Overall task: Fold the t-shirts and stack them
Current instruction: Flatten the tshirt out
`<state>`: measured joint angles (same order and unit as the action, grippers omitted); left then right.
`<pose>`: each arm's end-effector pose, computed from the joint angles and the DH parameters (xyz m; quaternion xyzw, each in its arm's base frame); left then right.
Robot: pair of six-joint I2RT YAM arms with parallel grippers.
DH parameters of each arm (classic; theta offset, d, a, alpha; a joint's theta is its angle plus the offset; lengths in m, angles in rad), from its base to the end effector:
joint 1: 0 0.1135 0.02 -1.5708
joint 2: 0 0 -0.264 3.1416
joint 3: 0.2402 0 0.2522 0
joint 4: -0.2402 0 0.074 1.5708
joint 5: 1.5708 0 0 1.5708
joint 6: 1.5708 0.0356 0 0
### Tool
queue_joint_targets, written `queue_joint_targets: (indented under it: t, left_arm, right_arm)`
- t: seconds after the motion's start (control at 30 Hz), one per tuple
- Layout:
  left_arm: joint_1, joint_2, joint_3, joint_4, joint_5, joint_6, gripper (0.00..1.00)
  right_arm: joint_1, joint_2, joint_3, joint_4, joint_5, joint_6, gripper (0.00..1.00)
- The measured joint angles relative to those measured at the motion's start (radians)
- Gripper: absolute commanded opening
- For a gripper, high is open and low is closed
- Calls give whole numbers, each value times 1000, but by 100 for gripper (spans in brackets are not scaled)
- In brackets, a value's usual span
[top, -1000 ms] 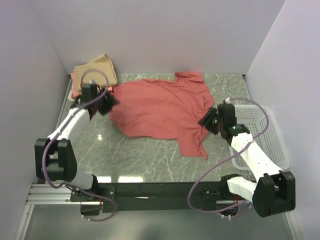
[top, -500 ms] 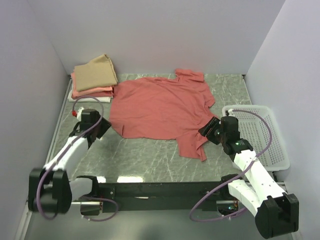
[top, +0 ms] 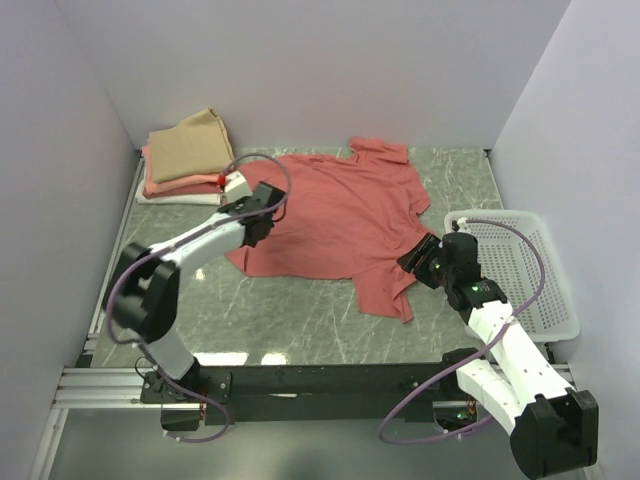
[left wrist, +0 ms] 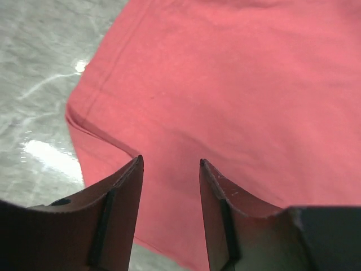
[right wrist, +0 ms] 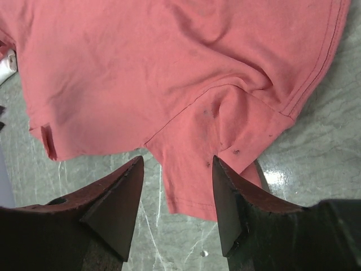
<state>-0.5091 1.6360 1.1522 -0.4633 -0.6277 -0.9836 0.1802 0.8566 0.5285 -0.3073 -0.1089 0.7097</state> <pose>0.3088 -0.1484 0.2327 -0.3048 0.8577 0.0176 0.4138 0.1826 0.0372 0.2259 0.2095 0.8666 0.2376 0.3854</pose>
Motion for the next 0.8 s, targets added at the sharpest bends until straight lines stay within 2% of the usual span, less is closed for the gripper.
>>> queue_joint_targets:
  t: [0.1,0.27,0.8]
  left_arm:
    - [-51,116,64,-87,-112,-1,54]
    - [-78,190,73,-169,-182,6,54]
    - [-76,261,77,-160,-204,59,54]
  right_arm:
    - [0,-5,0,-4,1,-1,59]
    - [0,-14,0,-11,3,-4,58]
    - [0,-26,0,-16,3,-4,58]
